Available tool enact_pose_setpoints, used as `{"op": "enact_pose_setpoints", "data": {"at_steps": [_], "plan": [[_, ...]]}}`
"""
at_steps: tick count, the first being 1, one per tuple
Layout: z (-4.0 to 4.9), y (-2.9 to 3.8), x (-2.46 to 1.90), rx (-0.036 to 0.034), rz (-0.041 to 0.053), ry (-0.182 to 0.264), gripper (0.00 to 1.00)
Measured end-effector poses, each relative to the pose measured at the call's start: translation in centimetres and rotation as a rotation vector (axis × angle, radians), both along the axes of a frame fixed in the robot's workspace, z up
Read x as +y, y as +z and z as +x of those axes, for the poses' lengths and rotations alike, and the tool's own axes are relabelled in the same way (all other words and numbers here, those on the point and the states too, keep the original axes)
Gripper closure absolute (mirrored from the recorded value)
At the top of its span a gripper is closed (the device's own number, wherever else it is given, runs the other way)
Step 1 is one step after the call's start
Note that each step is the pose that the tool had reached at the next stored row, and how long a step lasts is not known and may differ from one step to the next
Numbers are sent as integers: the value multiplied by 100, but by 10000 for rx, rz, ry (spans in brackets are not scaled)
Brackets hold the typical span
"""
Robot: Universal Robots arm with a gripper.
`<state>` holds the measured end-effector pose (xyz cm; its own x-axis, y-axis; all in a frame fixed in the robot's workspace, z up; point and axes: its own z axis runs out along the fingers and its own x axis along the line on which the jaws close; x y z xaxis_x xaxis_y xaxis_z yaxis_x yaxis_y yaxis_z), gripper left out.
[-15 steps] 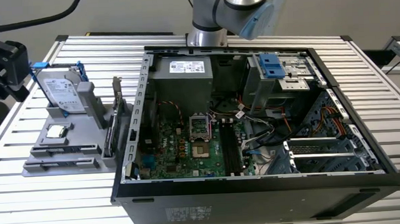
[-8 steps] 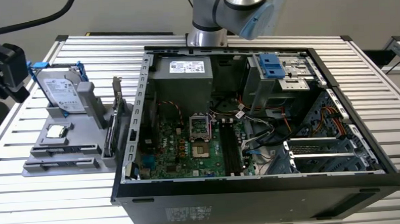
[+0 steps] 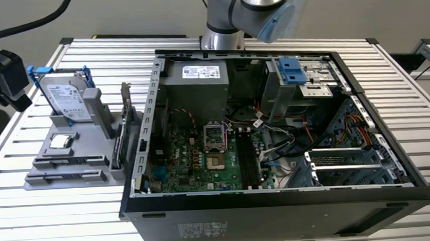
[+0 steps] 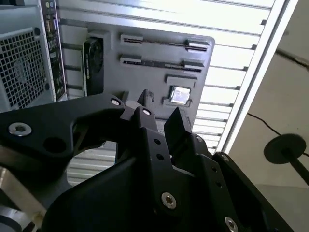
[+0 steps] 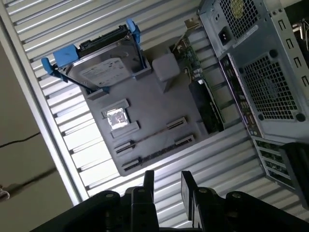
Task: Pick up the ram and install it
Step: 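Pick up the ram and move it above insertion slot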
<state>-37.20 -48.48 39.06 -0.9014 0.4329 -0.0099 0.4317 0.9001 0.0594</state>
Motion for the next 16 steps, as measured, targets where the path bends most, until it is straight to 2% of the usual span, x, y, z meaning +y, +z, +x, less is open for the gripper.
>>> {"op": "enact_pose_setpoints", "data": {"at_steps": [16], "plan": [[-1, -5, 0, -1, 0, -2388, 0]]}}
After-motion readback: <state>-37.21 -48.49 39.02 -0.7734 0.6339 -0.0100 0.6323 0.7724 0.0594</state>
